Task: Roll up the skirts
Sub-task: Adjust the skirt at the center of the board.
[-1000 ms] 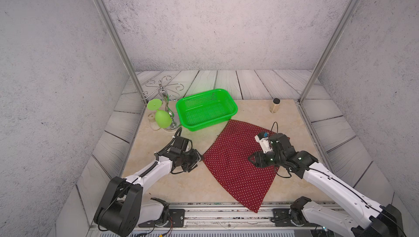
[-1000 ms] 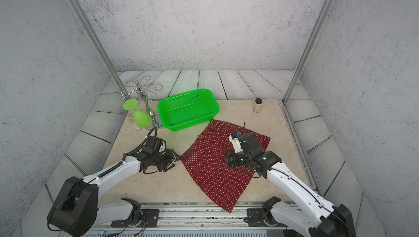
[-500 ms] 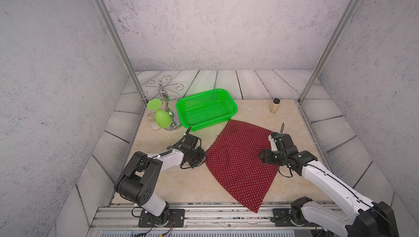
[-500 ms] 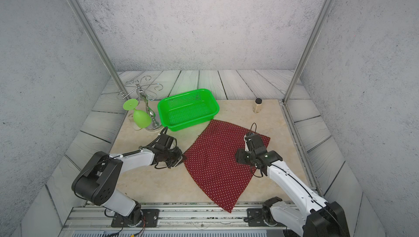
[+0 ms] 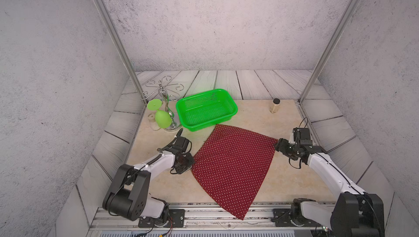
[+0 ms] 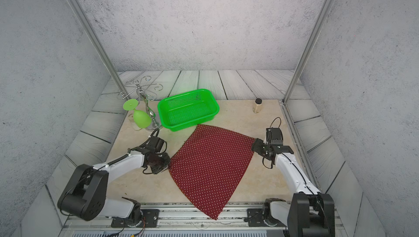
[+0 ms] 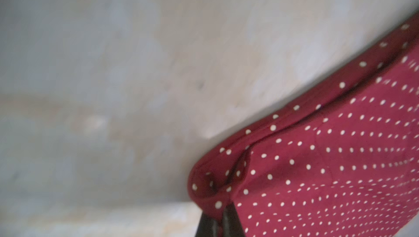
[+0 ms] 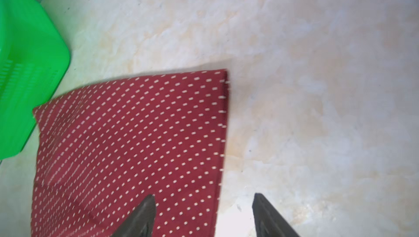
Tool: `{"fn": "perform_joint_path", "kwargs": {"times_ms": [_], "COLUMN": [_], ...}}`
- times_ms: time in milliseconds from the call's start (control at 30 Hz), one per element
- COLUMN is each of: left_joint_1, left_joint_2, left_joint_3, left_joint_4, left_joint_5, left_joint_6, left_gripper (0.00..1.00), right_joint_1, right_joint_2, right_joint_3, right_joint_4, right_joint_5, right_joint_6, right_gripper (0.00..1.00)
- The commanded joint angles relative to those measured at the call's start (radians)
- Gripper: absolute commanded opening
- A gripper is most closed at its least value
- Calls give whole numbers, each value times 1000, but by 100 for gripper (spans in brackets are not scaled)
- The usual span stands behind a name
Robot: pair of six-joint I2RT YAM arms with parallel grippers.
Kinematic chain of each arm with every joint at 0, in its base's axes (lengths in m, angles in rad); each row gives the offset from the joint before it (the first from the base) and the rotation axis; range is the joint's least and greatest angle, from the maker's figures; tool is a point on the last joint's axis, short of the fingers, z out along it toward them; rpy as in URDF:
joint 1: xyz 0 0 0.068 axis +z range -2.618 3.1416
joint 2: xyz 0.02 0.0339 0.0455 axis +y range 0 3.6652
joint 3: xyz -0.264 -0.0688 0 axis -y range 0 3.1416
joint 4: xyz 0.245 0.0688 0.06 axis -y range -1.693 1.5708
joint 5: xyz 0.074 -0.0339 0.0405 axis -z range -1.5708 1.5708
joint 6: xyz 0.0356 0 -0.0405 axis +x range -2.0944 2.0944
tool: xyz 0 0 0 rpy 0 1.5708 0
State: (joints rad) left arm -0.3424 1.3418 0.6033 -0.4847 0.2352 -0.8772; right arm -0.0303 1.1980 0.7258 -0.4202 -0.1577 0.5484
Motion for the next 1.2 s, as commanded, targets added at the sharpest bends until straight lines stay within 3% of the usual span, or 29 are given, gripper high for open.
{"fn": "perform_joint_path", "kwargs": {"times_ms": [0, 33, 67, 100, 167, 267, 300, 367, 467, 567, 767, 1000, 1167], "left_joint_1": [19, 33, 45, 49, 58, 57, 56, 43, 39, 23, -24, -29, -29], "left_joint_2": [-137, -194, -253, -292, -279, -182, -127, 8, 252, 418, 514, 620, 543], "left_joint_3": [-61, -54, -25, 14, 147, 250, 281, 356, 538, 653, 699, 815, 736], "left_joint_4": [-212, -240, -265, -283, -297, -90, -13, 30, -60, -69, 56, 29, 120], "left_joint_5": [-36, -57, -104, -152, -203, 14, 154, 245, 261, 177, 56, -83, -70], "left_joint_6": [8, 15, 35, 60, 155, 402, 516, 664, 820, 893, 980, 835, 799], "left_gripper": [6, 30, 46, 58, 67, 67, 67, 67, 66, 65, 65, 64, 65], "right_joint_1": [-38, -44, -46, -48, -49, -51, -51, -54, -66, -70, -76, -61, -38], "right_joint_2": [57, 82, 109, 134, 219, 365, 419, 510, 593, 655, 714, 788, 827], "right_joint_3": [-22, -29, -37, -43, -24, 86, 141, 247, 334, 400, 446, 502, 547], "right_joint_4": [87, 122, 165, 206, 286, 273, 241, 135, 62, -9, -8, -24, -53], "right_joint_5": [-66, -105, -162, -209, -340, -438, -446, -430, -404, -400, -449, -436, -400], "right_joint_6": [35, 36, 31, 28, -8, -98, -142, -224, -266, -310, -308, -268, -257], "right_gripper": [69, 69, 69, 69, 68, 66, 66, 67, 68, 68, 67, 66, 60]}}
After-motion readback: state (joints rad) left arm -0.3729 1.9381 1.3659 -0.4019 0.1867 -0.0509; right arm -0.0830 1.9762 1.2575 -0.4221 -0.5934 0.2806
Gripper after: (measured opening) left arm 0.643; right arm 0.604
